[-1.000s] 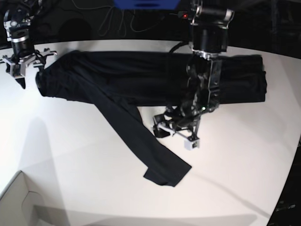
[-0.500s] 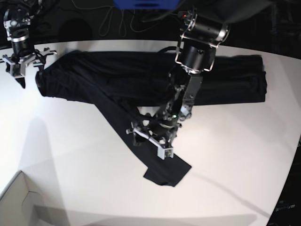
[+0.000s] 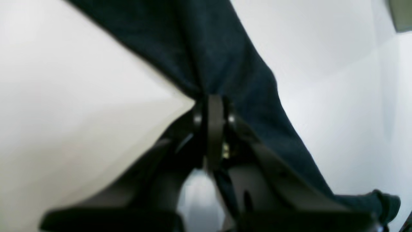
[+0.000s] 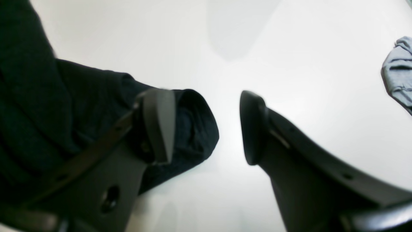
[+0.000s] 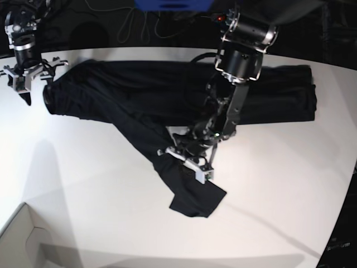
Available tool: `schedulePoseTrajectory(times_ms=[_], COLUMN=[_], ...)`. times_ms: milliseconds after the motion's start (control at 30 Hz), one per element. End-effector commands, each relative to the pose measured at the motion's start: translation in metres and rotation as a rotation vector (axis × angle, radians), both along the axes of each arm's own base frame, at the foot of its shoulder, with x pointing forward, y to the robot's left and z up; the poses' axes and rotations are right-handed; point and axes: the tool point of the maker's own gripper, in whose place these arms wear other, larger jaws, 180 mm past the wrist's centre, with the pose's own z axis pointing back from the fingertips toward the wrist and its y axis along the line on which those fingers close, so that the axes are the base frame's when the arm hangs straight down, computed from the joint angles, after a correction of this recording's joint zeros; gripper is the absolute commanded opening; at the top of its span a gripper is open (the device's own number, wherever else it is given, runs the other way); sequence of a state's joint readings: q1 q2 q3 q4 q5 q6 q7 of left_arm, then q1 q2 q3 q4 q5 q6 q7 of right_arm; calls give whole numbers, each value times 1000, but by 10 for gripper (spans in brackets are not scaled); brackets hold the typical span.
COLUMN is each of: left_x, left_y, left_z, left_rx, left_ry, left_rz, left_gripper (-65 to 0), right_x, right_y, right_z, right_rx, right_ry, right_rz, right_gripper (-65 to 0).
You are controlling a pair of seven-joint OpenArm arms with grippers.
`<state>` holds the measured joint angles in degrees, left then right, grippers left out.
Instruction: Layout the t-shirt on the table in an organized manner, then fold the t-shirt properly
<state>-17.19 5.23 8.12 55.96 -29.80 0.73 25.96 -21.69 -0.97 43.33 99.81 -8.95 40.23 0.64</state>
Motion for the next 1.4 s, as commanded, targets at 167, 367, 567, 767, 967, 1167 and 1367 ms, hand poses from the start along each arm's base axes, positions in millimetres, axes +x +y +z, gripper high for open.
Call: schedulePoseTrajectory(times_ms=[167,367,567,767,967,1167,1367], left_x=[12,-16,-59,-104,-128,-156,-174], left_y=[29,53,95,134,136,147,168], left_z=[72,96,101,120,121,100,88], left_rx=[-125,-164,-159,-135,-128,-99,-63], left_ry=[-193,-217,-212,-244,-227,-152,-108], left_rz=[53,73,173,263,270,300,351], left_gripper=[-650,-650,-650,-650,-650,-650,-650], right_x=[4,8,8,13,14,14,15], right_y=[1,16,24,36,59,70,75], right_z=[11,6,4,1,-6,-10,-11], right_rx=[3,26,48,66,96,111,117], right_ry=[-52,-47,-49,-46,-28,-19,-18], right_rz=[2,33,35,69,127,156,168], right_gripper=[-325,-325,-325,-325,-325,-325,-325])
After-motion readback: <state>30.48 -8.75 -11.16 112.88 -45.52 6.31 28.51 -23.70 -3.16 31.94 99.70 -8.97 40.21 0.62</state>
